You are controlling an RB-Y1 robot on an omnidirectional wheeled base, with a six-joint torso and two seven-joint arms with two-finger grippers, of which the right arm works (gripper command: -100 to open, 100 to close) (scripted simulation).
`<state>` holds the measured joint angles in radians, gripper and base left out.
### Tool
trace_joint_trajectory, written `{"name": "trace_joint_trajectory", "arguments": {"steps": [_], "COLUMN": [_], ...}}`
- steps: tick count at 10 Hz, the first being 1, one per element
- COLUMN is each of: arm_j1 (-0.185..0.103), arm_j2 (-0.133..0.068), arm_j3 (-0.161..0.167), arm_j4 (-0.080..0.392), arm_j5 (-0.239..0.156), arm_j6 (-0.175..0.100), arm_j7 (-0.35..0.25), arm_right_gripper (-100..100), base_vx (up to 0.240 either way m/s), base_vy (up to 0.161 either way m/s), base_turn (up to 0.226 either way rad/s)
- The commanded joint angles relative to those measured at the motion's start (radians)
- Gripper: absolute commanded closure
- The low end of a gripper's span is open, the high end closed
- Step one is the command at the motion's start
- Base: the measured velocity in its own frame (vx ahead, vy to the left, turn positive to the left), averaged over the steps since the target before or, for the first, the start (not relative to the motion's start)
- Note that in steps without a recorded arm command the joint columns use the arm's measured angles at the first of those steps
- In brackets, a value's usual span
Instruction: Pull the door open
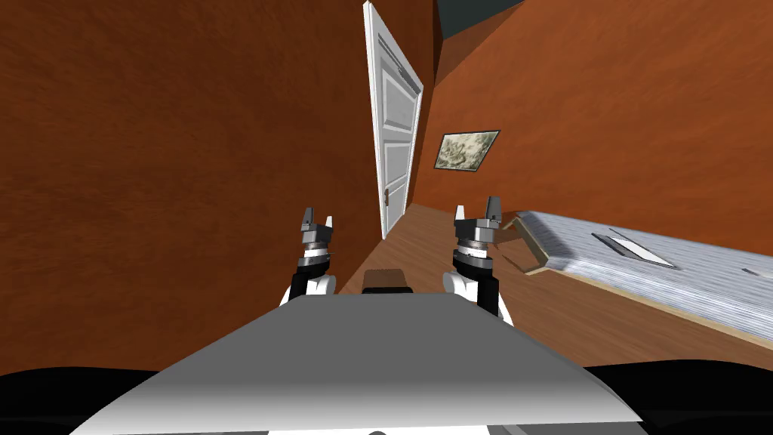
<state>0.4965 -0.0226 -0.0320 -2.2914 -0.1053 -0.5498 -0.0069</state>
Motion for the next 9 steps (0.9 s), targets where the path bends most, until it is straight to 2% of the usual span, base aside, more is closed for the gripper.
{"name": "trace_joint_trajectory", "arguments": {"steps": [1,5,9], "arm_j1": [-0.007,-0.034,-0.059], "arm_j2": [-0.008,-0.035,-0.059], "arm_j3": [0.012,0.056,0.098], "arm_j4": [0.019,0.088,0.153], "arm_j5": [-0.022,-0.102,-0.177], "arm_j6": [-0.01,-0.045,-0.077], "arm_j7": [-0.014,-0.064,-0.11], "arm_right_gripper": [-100,-100,-100], "base_vx": [0.05,0.117,0.108], "base_vy": [-0.019,-0.072,-0.097], "base_turn": [0.194,0.276,0.223]}}
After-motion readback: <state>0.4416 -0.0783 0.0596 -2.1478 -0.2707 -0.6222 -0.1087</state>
